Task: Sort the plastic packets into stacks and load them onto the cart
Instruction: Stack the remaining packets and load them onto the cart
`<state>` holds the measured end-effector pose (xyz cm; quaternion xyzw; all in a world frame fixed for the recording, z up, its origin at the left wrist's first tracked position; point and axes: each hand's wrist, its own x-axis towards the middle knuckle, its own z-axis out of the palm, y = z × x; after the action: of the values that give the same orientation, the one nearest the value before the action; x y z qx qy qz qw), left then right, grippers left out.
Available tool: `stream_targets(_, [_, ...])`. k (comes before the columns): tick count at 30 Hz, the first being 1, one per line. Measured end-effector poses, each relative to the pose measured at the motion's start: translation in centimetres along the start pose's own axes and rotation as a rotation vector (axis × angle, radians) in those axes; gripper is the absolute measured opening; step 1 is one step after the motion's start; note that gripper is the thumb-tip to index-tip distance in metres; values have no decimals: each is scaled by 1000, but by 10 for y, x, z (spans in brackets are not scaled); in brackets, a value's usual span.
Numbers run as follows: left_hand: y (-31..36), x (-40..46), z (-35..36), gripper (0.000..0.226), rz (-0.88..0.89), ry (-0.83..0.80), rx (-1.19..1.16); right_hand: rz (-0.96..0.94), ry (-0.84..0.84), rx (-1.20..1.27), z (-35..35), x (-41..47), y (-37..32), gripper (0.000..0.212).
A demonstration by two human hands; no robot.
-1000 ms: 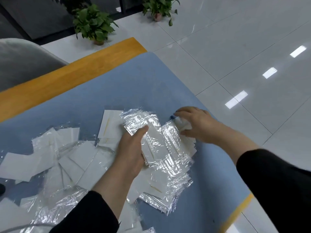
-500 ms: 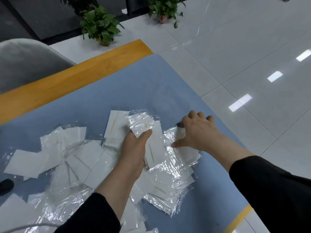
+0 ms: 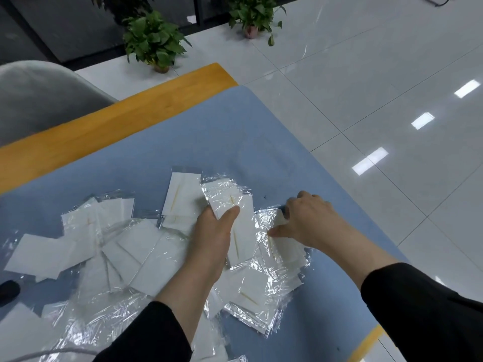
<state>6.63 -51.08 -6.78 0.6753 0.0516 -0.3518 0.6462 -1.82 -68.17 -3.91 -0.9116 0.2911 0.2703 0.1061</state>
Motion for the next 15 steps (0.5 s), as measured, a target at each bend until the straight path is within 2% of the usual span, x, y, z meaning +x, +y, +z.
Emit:
stream_targets(4, [-2,-1,1,13,16,11,34,71,1,274,5,-8,-3,68])
stream_targets(6, [-4,-2,1,14,25,19,32,125,-25,362,4,-13,-6,60])
stream_targets(8, [-4,-2,2,13,22,29,23,160,-41,437,5,-16,-7,42])
stream_targets(11, [-3,-4,3,12,16,29,17,183,-52,529,10,-23,-9,47])
stream_targets(13, [-3,-4,2,12,4,35,15,183,-19,608,11,-27,-7,42])
stream_targets(15, [-1,-4,0,12,-3,49,11,179,87,710,10,-32,-2,32])
